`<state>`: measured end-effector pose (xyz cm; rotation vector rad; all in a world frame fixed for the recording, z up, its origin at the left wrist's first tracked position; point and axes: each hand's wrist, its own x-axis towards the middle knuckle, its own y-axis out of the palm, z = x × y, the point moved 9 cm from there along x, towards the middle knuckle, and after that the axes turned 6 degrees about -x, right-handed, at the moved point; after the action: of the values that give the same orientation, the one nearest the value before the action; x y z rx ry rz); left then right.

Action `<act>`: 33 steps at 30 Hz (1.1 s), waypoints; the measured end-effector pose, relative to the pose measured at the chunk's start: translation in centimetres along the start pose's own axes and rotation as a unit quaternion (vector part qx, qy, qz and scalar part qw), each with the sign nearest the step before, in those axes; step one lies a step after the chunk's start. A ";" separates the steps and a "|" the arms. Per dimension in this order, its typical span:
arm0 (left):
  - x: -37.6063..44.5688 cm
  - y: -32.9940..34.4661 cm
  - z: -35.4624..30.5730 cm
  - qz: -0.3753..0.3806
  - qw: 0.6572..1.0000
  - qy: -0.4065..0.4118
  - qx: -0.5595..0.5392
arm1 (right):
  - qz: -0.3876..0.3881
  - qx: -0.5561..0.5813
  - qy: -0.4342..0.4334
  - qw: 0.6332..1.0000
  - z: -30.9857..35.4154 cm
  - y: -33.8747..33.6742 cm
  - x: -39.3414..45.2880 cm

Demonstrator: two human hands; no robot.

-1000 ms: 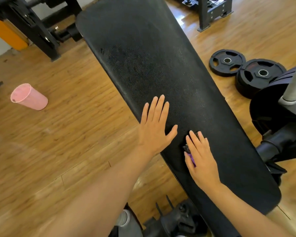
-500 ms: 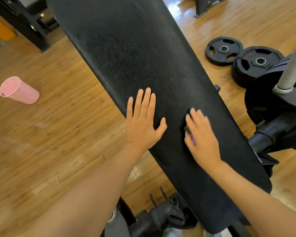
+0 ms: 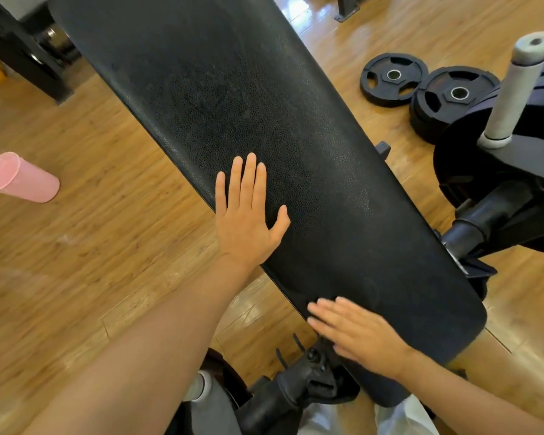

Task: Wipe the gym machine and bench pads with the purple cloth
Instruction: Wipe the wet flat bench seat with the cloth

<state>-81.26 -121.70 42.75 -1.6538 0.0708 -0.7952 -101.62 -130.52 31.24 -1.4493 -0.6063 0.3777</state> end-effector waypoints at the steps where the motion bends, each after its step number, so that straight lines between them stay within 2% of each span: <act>1: 0.0 0.0 0.0 0.001 1.000 0.001 -0.001 | -0.042 0.008 0.054 0.998 -2.2 -1.0 1.1; 3: 0.0 0.0 0.1 0.005 1.000 -0.001 0.001 | -0.113 0.056 0.233 0.964 -7.9 -2.6 2.4; 5: -0.1 0.1 0.1 0.010 1.000 -0.004 0.006 | -0.167 0.125 0.416 0.885 -12.6 -3.2 2.0; 6: -0.1 0.1 0.0 0.012 1.000 -0.004 0.007 | -0.190 0.149 0.476 0.846 -13.3 -3.3 1.7; 7: -0.1 0.1 0.0 0.014 1.000 -0.004 0.007 | -0.201 0.163 0.502 0.825 -12.9 -3.4 1.8; 8: -0.1 0.1 0.0 0.014 1.000 -0.004 0.006 | -0.199 0.166 0.501 0.826 -11.6 -3.6 2.3; 9: -0.1 0.1 0.0 0.012 1.000 -0.004 0.006 | -0.180 0.165 0.464 0.852 -9.5 -3.5 3.2; 11: -0.2 0.0 0.0 0.009 1.000 -0.003 0.008 | -0.105 0.104 0.296 0.944 -3.5 -2.8 5.2; 12: -0.1 0.0 0.0 0.009 1.000 -0.002 0.009 | -0.077 0.050 0.199 0.976 -0.5 -2.1 5.4; 14: -0.1 0.0 -0.1 0.007 1.000 -0.001 0.012 | -0.071 -0.008 0.076 0.995 2.3 -0.9 4.6; 17: -0.1 -0.2 -0.2 0.002 1.000 0.000 0.009 | -0.058 -0.042 -0.026 0.997 2.1 -0.5 4.7; 18: -0.1 -0.1 -0.1 0.002 1.000 0.000 0.009 | -0.057 -0.039 -0.028 0.997 1.1 -1.0 5.1; 19: -0.2 -0.1 -0.1 0.003 1.000 0.000 0.011 | -0.071 -0.025 0.007 0.997 -0.5 -1.6 5.5; 20: -0.2 -0.1 -0.1 0.004 1.000 -0.001 0.014 | -0.092 0.003 0.083 0.992 -2.7 -2.2 5.7; 21: -0.1 -0.2 -0.2 0.006 1.000 -0.003 0.016 | -0.115 0.041 0.182 0.976 -4.8 -2.7 5.5; 23: -0.1 0.0 -0.2 0.013 1.000 -0.007 0.017 | -0.145 0.124 0.356 0.915 -7.1 -2.6 4.2; 24: -0.2 0.1 -0.2 0.020 1.000 -0.010 0.018 | -0.156 0.145 0.396 0.893 -6.7 -2.4 3.7; 25: -0.2 0.1 -0.3 0.026 0.999 -0.015 0.018 | -0.158 0.143 0.400 0.891 -5.7 -2.2 3.4; 26: -0.3 0.2 -0.3 0.031 0.999 -0.021 0.017 | -0.145 0.124 0.363 0.912 -4.2 -1.9 3.2; 28: -0.4 0.3 -0.4 0.040 0.998 -0.036 0.012 | -0.095 0.051 0.204 0.973 -0.3 -1.0 2.3; 30: -0.5 0.3 -0.7 0.045 0.998 -0.051 0.008 | -0.023 0.015 0.053 0.998 2.3 0.4 -0.5; 31: -0.4 0.3 -0.9 0.046 0.997 -0.058 0.009 | 0.003 0.010 0.016 1.000 2.1 0.9 -1.8; 33: -0.4 0.4 -1.1 0.047 0.996 -0.069 0.017 | 0.004 0.013 0.023 1.000 -0.6 0.9 -3.1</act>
<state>-82.01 -122.57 42.21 -1.6566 0.0379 -0.6053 -103.64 -132.70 29.86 -1.4321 -0.5558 0.3568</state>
